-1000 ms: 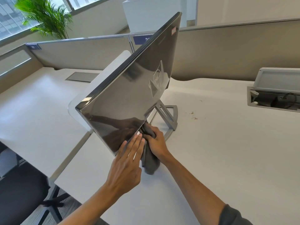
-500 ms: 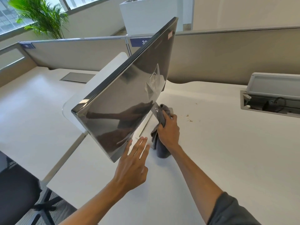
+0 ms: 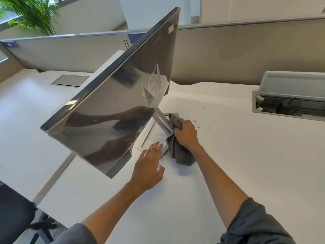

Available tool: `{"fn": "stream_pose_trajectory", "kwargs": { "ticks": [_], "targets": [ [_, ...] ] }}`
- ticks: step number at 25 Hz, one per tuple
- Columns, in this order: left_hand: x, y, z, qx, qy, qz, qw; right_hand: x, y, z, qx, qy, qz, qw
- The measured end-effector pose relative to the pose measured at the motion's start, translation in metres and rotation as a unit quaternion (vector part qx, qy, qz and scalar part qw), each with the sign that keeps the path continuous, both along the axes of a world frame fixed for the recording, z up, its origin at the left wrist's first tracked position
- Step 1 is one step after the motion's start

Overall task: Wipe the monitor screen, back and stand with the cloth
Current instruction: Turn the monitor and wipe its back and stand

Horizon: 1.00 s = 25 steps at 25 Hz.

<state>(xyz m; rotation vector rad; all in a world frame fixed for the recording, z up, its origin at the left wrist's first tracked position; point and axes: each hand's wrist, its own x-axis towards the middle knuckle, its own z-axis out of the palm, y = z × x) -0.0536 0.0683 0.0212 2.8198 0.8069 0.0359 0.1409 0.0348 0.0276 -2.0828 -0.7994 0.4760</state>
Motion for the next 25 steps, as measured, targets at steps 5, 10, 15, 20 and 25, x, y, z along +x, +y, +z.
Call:
{"fn": "stream_pose_trajectory", "kwargs": {
  "ticks": [5,10,15,20,25],
  "targets": [
    [0.018,0.002,0.000,-0.041,-0.029,0.018,0.999,0.045,0.037,0.040,0.172,0.088,0.110,0.975],
    [0.029,0.009,0.003,-0.070,-0.062,0.035,0.995,0.060,0.060,0.041,0.125,0.142,0.234,0.954],
    [0.034,0.014,-0.003,-0.072,-0.041,0.038,0.996,0.085,0.076,0.054,0.019,0.158,0.324,0.932],
    [0.040,0.016,-0.009,-0.077,-0.025,0.036,0.996,0.091,0.081,0.051,0.104,0.170,0.277,0.940],
    [0.044,0.013,-0.007,-0.079,-0.012,0.042,0.996,0.097,0.100,0.038,0.244,0.262,-0.008,0.934]
  ]
}}
